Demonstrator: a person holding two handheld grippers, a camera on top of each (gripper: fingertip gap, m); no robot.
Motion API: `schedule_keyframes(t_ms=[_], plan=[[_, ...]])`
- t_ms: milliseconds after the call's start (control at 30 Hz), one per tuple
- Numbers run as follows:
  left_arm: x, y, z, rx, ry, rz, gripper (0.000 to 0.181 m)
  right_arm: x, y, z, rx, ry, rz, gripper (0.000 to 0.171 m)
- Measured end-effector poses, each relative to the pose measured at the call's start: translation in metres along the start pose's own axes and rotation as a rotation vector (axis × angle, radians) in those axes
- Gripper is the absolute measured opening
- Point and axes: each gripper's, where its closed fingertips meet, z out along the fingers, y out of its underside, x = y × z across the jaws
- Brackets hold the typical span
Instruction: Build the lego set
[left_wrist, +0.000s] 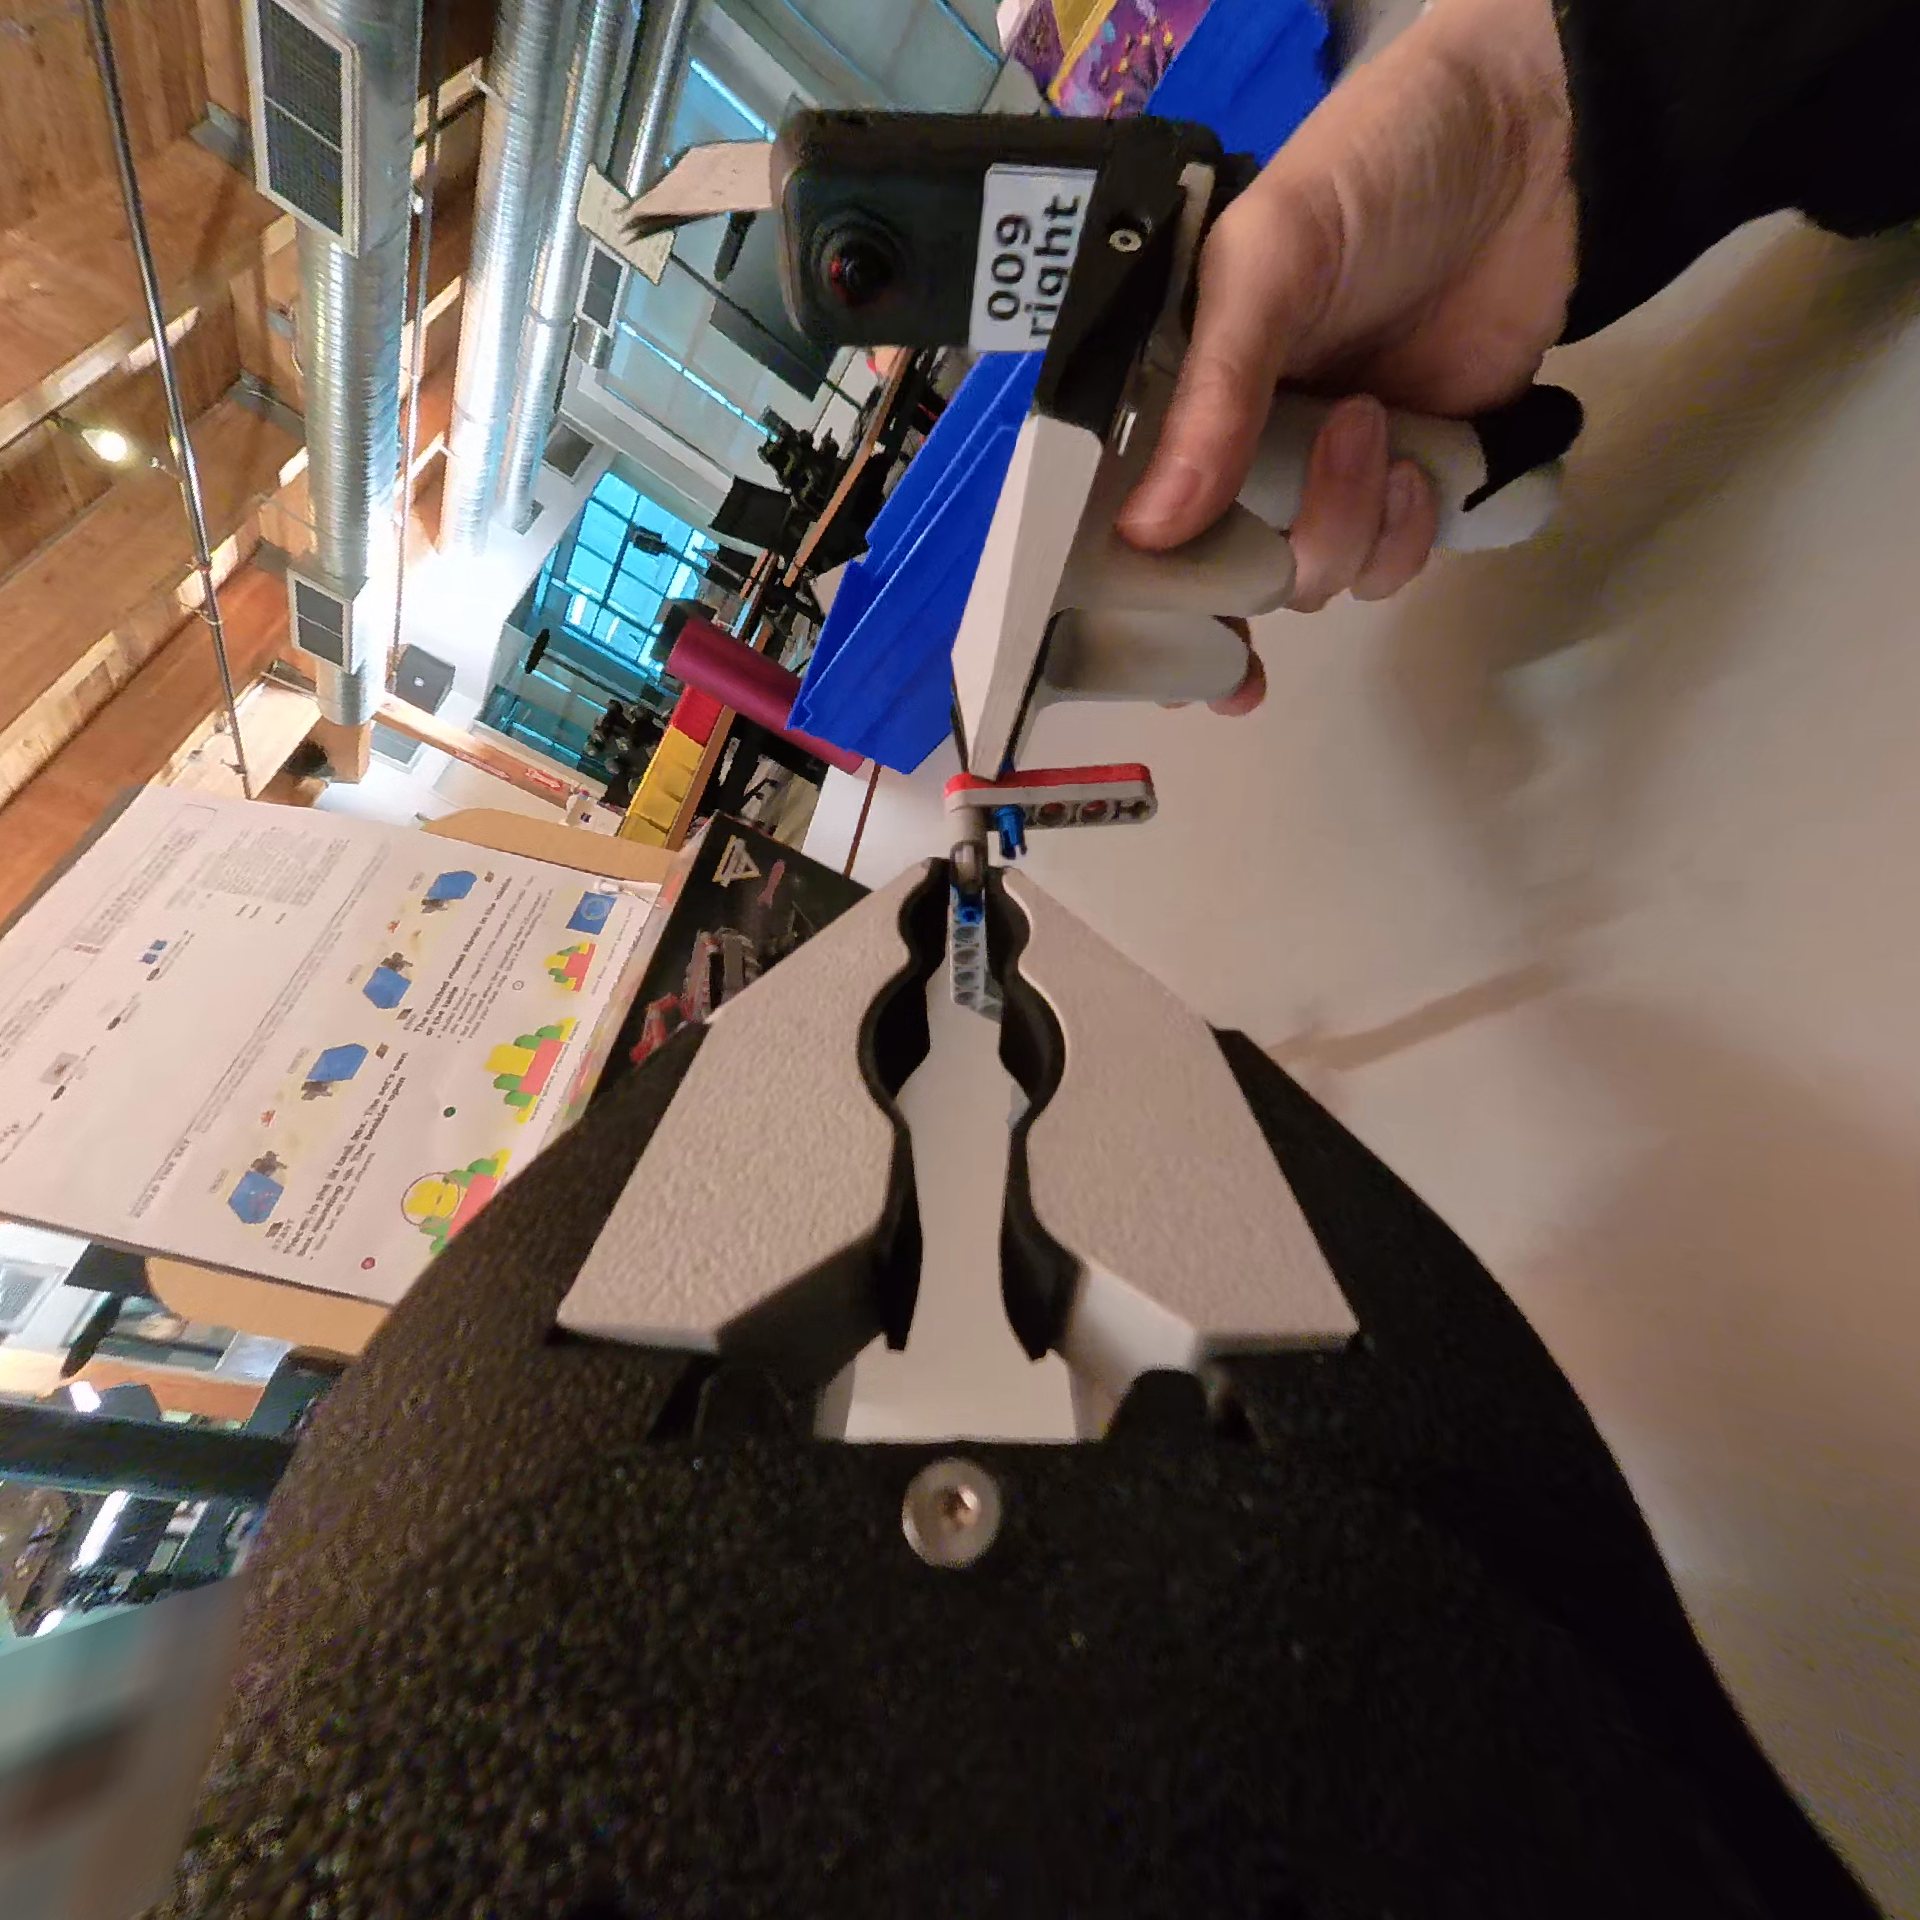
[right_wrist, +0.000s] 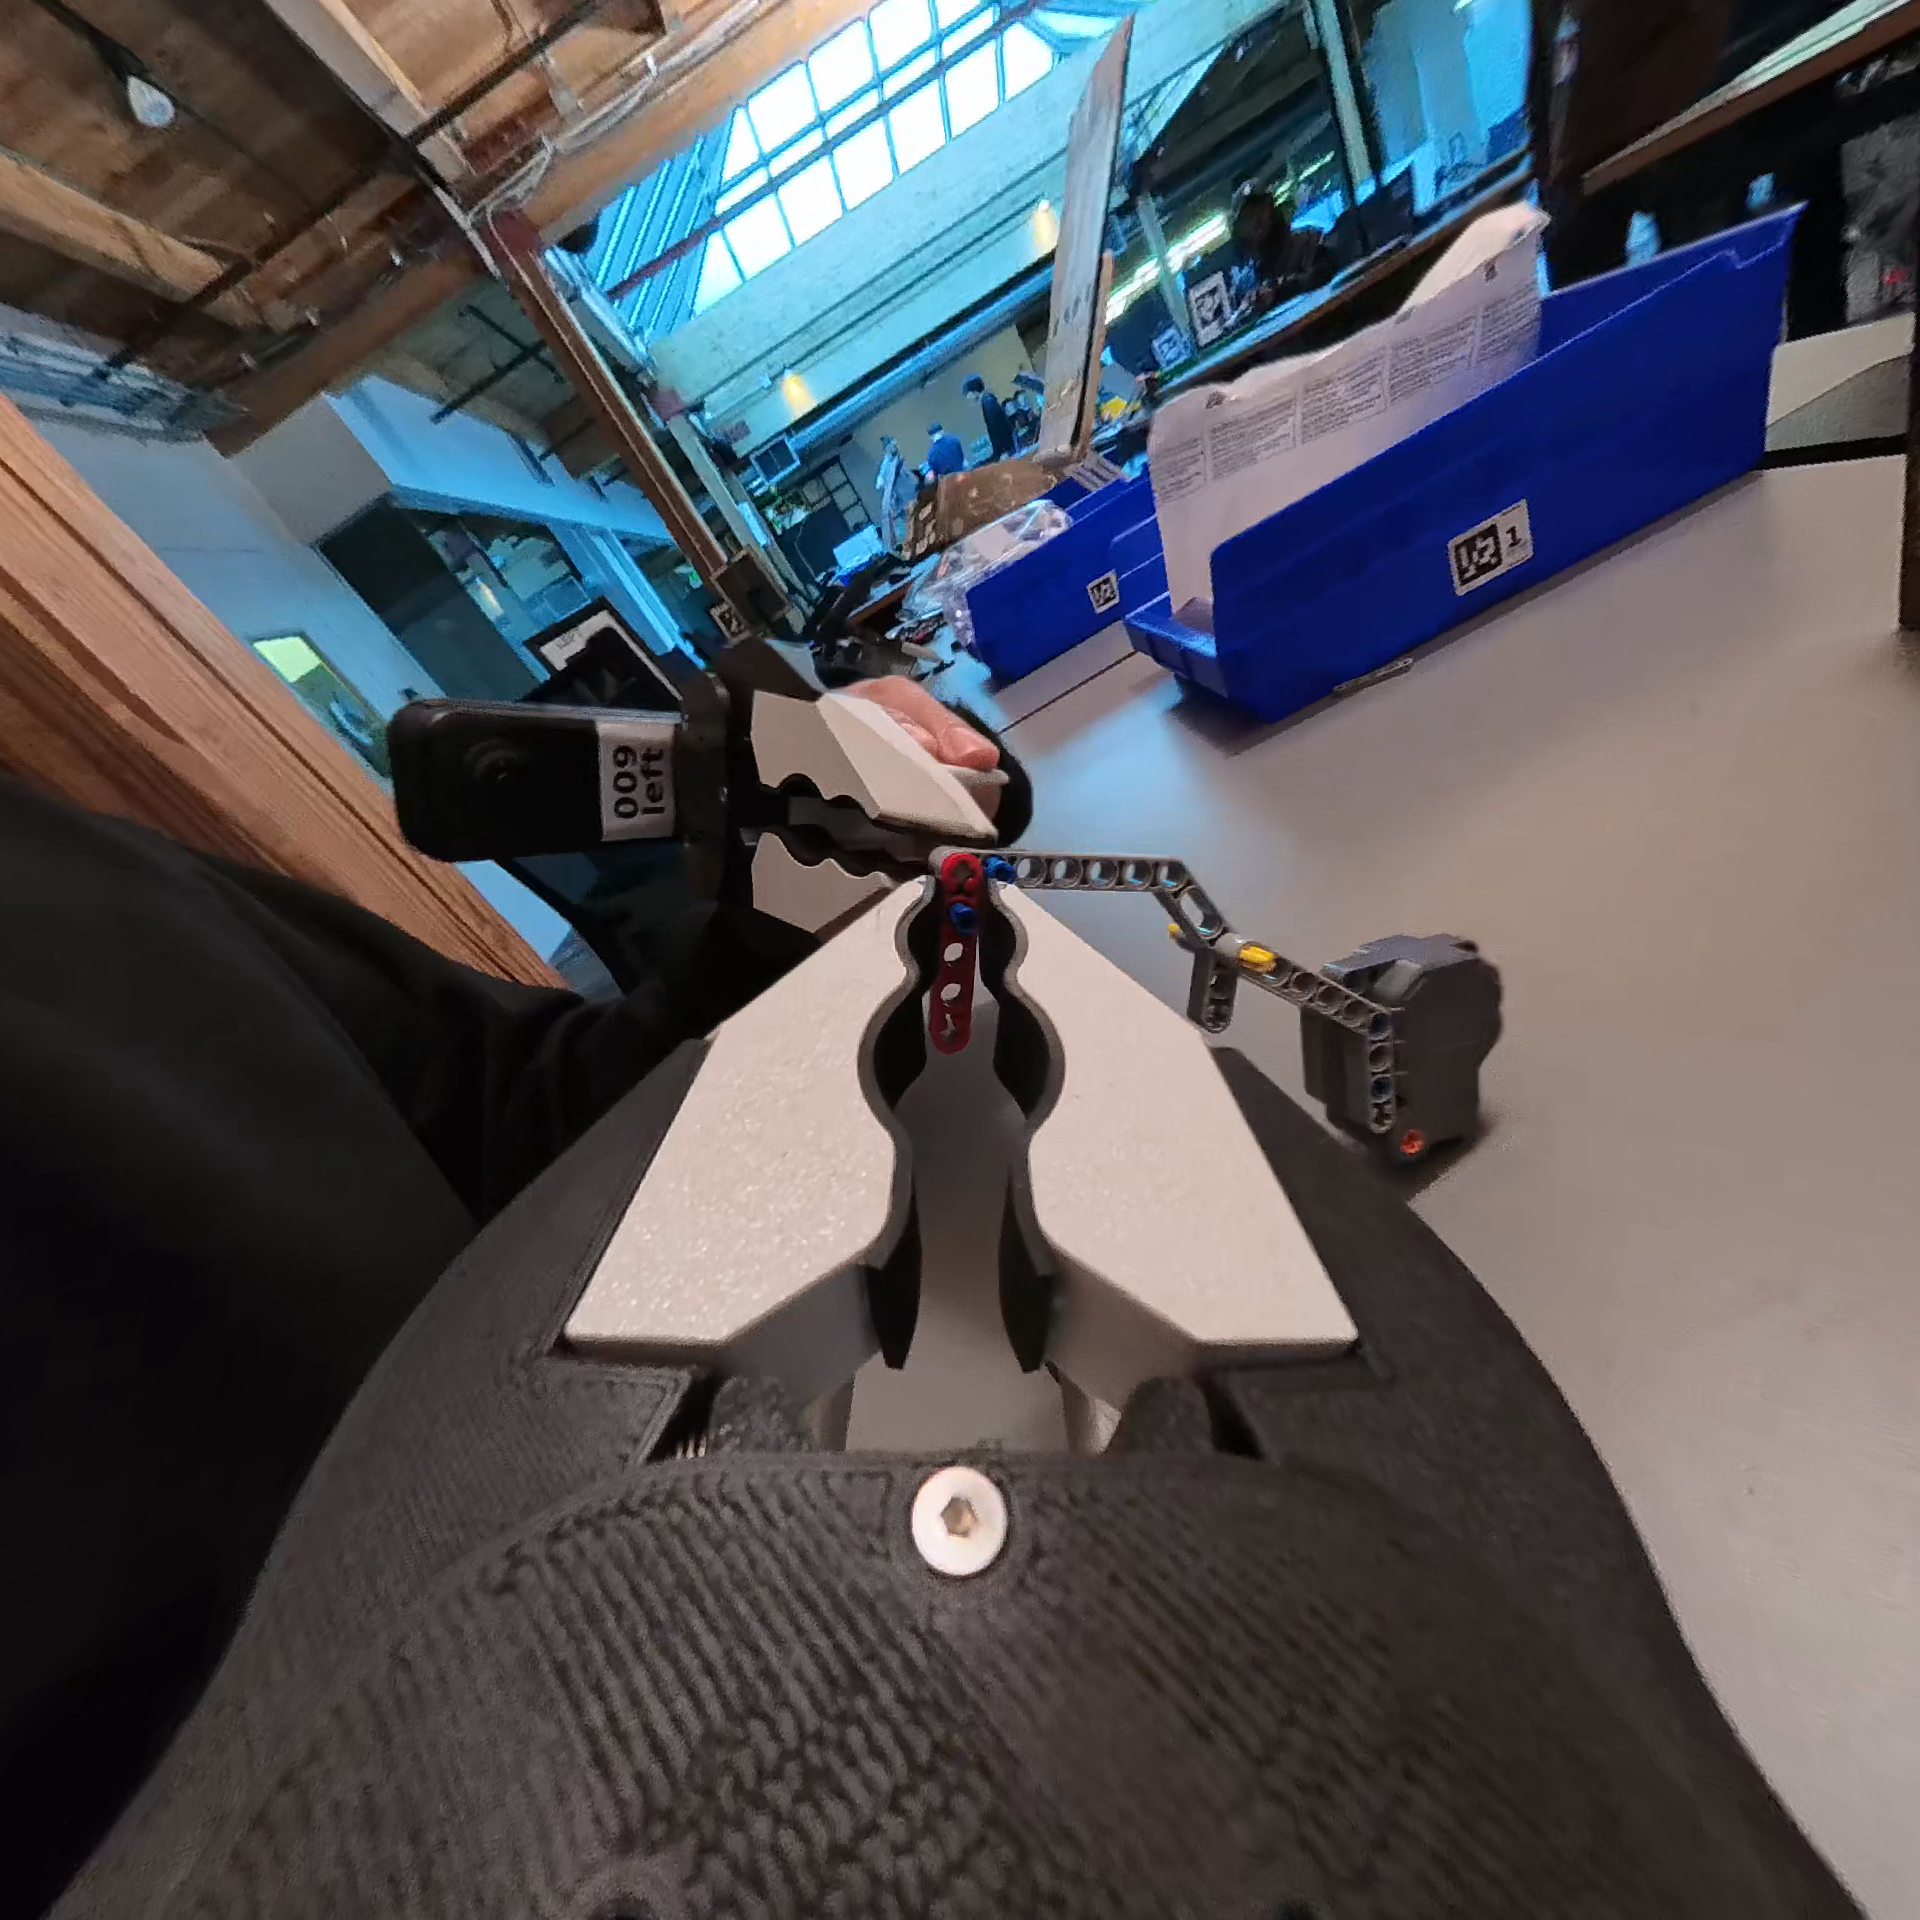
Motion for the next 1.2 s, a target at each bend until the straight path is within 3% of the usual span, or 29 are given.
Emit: schedule_keyframes(t_ms=[333,600,700,1000,1100,1167,1200], plan=[[0.004,-0.005,-0.001,0.007,0.039,0.006,0.003,-0.004,0.001,-0.006,-0.045,-0.012,-0.002,0.005],[0.004,-0.006,0.0,0.051,0.028,-0.033,0.003,-0.003,0.01,-0.005,-0.034,-0.064,0.066,0.015],[0.005,-0.006,0.0,0.062,0.038,-0.051,0.004,-0.006,0.006,-0.003,-0.008,-0.088,0.058,0.006],[0.008,-0.007,-0.003,0.056,0.083,-0.058,0.003,-0.006,0.009,-0.007,-0.088,-0.09,-0.007,0.006],[0.0,0.003,-0.011,0.016,0.058,-0.054,0.003,0.004,-0.007,-0.023,-0.006,-0.022,-0.004,0.007],[-0.015,0.014,-0.023,0.01,0.008,-0.104,0.003,0.021,-0.029,-0.055,0.095,0.073,0.005,0.006],[-0.021,0.011,-0.026,0.041,-0.018,-0.137,0.003,0.026,-0.027,-0.063,0.058,0.125,-0.024,0.006]])
